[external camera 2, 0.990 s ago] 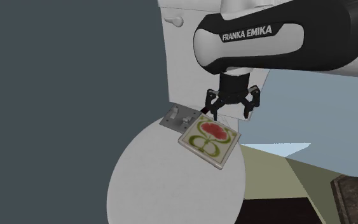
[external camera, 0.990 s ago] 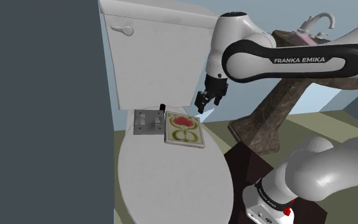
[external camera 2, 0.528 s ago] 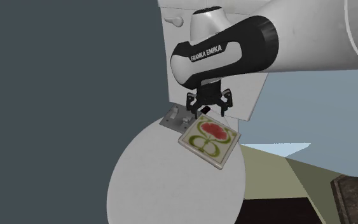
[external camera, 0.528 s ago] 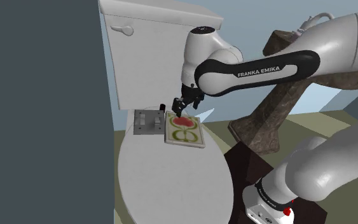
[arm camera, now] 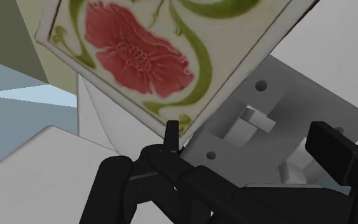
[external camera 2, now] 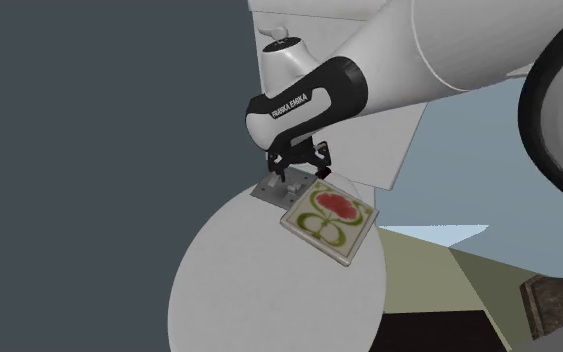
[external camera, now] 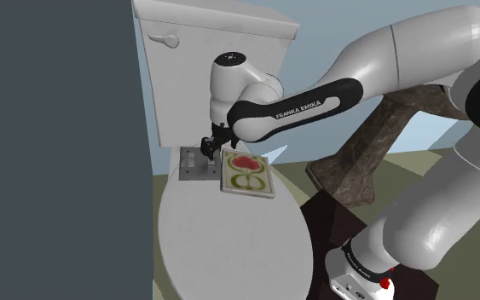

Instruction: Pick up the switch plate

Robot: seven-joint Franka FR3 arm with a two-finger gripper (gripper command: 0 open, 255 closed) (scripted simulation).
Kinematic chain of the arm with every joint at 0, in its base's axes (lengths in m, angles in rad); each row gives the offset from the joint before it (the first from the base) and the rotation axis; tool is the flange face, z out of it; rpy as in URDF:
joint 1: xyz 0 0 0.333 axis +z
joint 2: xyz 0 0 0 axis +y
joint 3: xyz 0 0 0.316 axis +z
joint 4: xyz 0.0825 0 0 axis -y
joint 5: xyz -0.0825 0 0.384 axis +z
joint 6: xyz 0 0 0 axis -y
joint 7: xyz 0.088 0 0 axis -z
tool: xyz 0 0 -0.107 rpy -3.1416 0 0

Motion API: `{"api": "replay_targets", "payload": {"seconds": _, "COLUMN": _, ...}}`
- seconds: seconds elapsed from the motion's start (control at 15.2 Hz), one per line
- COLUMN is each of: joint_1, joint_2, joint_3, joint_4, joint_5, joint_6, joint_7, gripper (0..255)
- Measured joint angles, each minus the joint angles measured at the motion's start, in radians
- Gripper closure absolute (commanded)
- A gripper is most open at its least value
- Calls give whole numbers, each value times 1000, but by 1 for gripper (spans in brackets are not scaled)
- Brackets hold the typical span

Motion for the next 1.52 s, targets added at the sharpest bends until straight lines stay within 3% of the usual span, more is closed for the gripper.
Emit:
{"api": "replay_targets", "payload": {"seconds": 0.26, "joint_1": 23, "joint_2": 107, "joint_3": 3, "joint_4": 64, "joint_5": -80, "joint_6": 42, "joint_7": 81, "gripper": 0}}
{"api": "replay_targets", "payload": {"seconds": 0.73, "joint_1": 30, "joint_2": 171, "joint_3": -9, "joint_4": 55, "joint_5": -127, "joint_6": 108, "joint_7": 123, "gripper": 0}}
{"api": "replay_targets", "payload": {"seconds": 0.79, "joint_1": 31, "joint_2": 174, "joint_3": -9, "joint_4": 56, "joint_5": -129, "joint_6": 109, "joint_7": 125, "gripper": 255}}
{"api": "replay_targets", "payload": {"seconds": 1.52, "joint_1": 32, "joint_2": 173, "joint_3": -8, "joint_4": 59, "joint_5": -127, "joint_6": 105, "joint_7": 124, "gripper": 255}}
